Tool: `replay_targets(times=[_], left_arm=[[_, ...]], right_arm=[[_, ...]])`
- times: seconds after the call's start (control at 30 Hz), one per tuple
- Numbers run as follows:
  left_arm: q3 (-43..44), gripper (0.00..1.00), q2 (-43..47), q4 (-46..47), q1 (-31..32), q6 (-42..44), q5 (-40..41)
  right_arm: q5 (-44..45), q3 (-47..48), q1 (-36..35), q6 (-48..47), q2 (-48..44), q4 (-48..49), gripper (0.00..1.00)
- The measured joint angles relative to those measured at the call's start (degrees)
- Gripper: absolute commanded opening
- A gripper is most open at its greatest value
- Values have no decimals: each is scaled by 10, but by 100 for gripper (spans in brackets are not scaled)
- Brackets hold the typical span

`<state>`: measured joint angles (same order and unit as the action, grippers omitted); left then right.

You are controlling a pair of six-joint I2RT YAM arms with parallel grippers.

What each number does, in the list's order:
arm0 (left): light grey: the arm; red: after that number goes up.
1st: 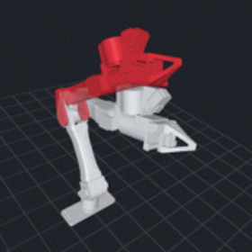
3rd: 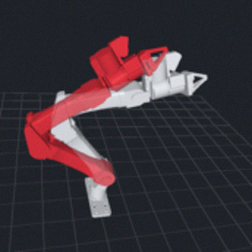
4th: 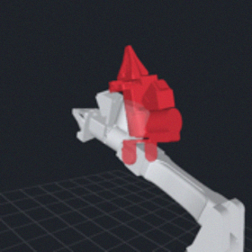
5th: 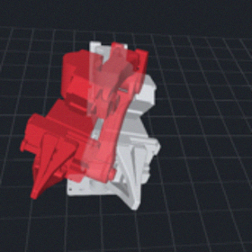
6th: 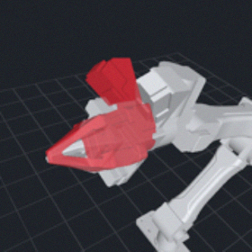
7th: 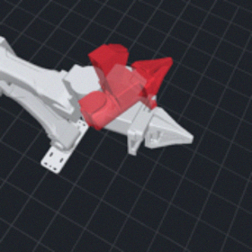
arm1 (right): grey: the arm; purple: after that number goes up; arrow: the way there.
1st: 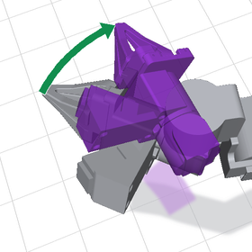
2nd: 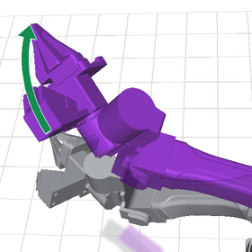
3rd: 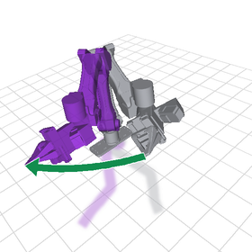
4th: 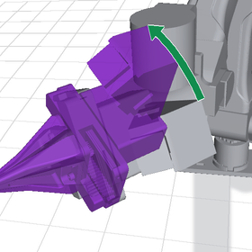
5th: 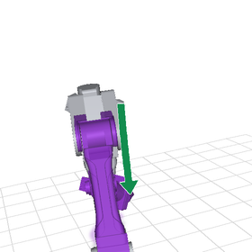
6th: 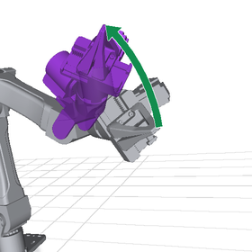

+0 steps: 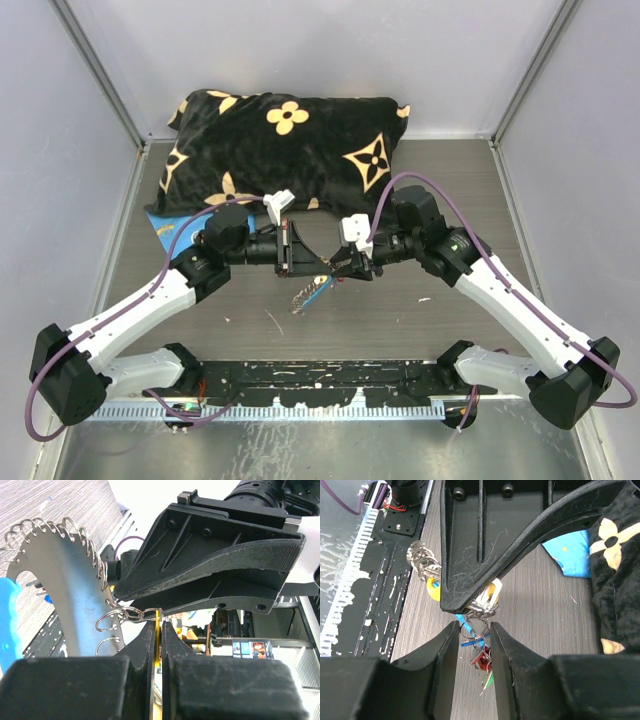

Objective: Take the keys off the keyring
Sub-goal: Pick up the key from the keyring.

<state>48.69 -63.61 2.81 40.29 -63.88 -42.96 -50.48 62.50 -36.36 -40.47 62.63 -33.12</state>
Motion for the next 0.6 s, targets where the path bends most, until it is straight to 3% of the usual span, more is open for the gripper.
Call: replay_targets(times=[0.33, 0.6], left_arm=[[0, 0, -8, 22, -2, -14, -6], [0, 0, -9, 34, -5, -19, -11]], right_arm=[[-2, 0, 0, -2, 0, 0, 22], [7, 0, 0, -1, -2, 1, 6]])
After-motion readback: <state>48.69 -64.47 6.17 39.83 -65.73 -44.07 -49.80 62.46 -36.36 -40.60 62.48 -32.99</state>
